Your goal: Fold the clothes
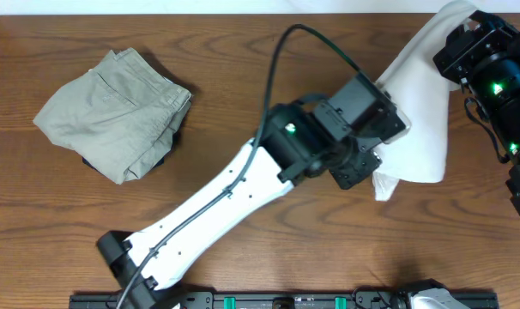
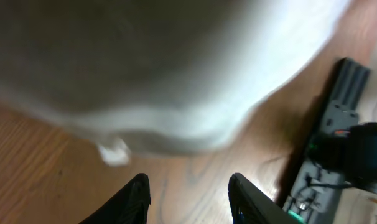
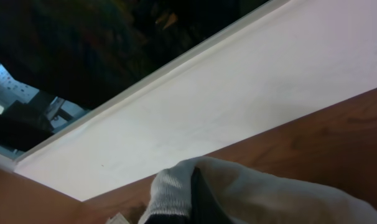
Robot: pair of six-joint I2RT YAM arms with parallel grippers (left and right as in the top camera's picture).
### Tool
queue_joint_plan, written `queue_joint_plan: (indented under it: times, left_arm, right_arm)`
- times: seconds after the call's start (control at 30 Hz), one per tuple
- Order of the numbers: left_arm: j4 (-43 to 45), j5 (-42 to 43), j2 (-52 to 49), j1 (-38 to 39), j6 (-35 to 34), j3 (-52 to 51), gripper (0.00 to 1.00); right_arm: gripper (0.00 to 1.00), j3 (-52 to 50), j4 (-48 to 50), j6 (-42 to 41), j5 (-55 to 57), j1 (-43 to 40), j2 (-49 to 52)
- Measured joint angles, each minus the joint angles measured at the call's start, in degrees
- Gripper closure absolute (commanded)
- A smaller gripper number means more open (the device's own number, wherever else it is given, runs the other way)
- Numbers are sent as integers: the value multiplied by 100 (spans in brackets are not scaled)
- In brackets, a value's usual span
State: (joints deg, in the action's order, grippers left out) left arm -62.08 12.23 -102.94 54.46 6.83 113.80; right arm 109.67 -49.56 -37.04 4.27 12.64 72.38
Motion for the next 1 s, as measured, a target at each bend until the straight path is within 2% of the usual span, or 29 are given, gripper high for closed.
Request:
queue_joint_plan:
  times: [0.27, 0.57, 0.87, 1.0]
  left_arm:
    - [-63, -1121, 96, 48, -608, 0, 59]
    - [72, -1453, 1069, -120, -855, -4, 50]
    - [-63, -1565, 1113, -157, -855, 24, 48]
    - [-24, -1687, 1121, -385, -850, 22, 44]
  right_arm:
    - [99, 0, 66, -4, 529, 2, 0]
    - [99, 26, -778, -142, 1882, 2, 0]
    - [99, 72, -2138, -337, 2474, -13, 28]
    - [99, 103, -2983, -352, 2365, -107, 210]
